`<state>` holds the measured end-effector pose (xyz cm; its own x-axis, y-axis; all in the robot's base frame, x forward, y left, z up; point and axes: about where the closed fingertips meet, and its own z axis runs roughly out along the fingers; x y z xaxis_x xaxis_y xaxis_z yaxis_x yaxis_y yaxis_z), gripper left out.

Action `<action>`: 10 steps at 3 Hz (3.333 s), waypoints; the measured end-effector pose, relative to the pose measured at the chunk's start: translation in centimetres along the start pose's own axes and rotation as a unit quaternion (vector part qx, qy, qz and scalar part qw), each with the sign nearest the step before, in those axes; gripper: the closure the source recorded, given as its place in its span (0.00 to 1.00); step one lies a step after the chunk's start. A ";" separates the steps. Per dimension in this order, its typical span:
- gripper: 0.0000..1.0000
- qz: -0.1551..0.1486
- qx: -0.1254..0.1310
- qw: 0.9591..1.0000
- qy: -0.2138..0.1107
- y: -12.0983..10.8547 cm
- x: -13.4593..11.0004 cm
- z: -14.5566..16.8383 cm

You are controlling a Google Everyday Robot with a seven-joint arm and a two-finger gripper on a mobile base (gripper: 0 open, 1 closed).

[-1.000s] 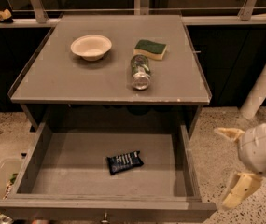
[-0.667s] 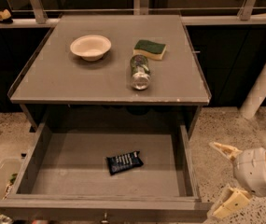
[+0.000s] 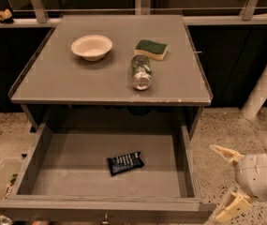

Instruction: Pick rxbar blueberry from top drawer and place on counter

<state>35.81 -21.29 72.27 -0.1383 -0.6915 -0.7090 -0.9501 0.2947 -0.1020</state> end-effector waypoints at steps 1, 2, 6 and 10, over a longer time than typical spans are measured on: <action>0.00 -0.040 -0.037 0.998 0.011 -0.4 -1.5 2.8; 0.00 -0.085 -0.097 0.992 0.010 -0.9 -3.1 7.8; 0.00 -0.106 -0.016 0.994 0.009 -3.0 -3.0 9.8; 0.00 -0.142 -0.090 0.984 -0.058 -7.0 -6.0 14.0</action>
Offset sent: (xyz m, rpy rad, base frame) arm 0.0574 0.1049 -0.0576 -0.0427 0.0547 0.3950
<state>47.18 -9.94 67.46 0.1634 -0.6463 -0.7454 -0.9813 -0.0285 -0.1903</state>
